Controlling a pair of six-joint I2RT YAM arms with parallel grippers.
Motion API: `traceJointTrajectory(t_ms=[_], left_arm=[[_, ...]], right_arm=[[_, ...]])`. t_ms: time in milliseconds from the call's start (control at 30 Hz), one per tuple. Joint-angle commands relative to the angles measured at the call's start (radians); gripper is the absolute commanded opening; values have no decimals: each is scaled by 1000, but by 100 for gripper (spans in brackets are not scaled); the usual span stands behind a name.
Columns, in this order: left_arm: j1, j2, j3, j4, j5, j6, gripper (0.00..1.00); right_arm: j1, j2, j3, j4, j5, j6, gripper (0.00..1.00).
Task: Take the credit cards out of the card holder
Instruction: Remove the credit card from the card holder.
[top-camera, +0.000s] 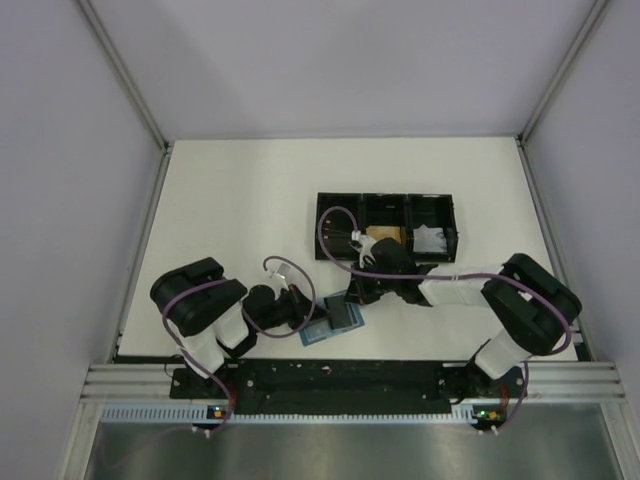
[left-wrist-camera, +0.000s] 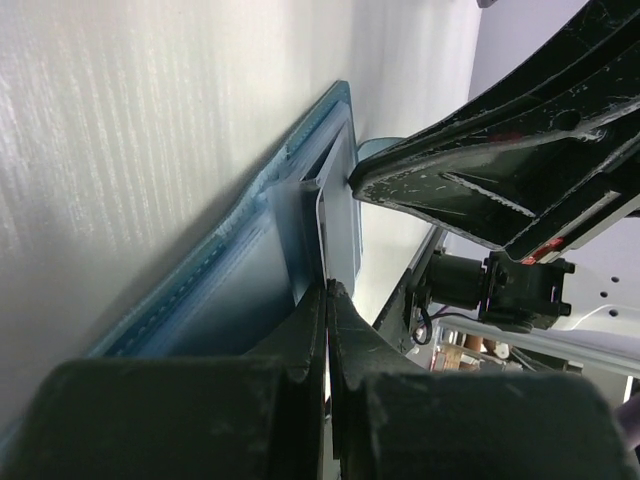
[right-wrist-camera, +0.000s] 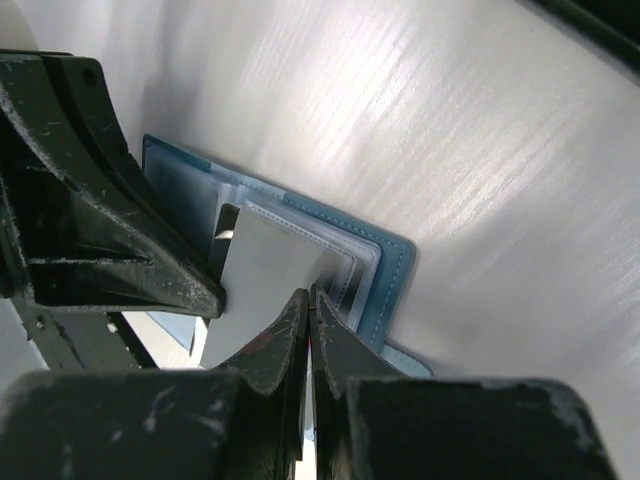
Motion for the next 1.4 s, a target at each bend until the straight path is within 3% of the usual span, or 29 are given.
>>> traceJointTrajectory(t_ms=[0, 567, 933, 1167, 1367], left_arm=[[-2, -75, -38, -19, -31, 44, 0], [-2, -74, -55, -79, -79, 2, 0], [-2, -321, -14, -524, -145, 87, 6], [-2, -298, -5, -527, -123, 87, 1], [-4, -301, 3, -526, -123, 85, 0]], right_arm=[[36, 33, 64, -135, 102, -64, 0], [60, 79, 119, -339, 260, -92, 0], [60, 103, 141, -392, 304, -115, 0], [63, 99, 147, -392, 280, -126, 0], [79, -24, 157, -388, 212, -112, 0]])
